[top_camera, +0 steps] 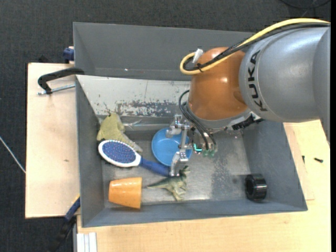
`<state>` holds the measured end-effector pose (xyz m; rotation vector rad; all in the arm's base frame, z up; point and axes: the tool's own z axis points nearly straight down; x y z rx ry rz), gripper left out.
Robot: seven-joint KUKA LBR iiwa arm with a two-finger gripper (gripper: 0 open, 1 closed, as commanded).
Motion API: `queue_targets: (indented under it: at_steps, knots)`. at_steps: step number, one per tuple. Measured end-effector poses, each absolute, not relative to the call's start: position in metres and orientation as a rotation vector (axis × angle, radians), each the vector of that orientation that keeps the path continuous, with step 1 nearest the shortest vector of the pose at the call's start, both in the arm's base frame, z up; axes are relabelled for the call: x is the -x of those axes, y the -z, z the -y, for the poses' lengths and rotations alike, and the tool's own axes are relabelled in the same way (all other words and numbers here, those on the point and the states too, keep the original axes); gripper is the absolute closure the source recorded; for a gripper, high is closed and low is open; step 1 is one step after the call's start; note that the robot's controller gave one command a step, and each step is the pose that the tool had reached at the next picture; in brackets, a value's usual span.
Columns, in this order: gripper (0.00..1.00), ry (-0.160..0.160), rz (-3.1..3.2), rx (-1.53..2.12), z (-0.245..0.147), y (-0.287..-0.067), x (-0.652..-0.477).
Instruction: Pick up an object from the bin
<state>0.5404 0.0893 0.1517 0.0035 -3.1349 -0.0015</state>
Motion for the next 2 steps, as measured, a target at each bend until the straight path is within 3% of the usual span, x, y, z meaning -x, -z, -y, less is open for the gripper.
queue_targets:
  at_steps: [1, 2]
  knots:
    - [0.0, 0.005, 3.149, 0.105, -0.0659, -0.0845, -0.5486]
    - [1.0, -0.001, 3.126, 0.101, -0.0648, -0.0823, -0.5441]
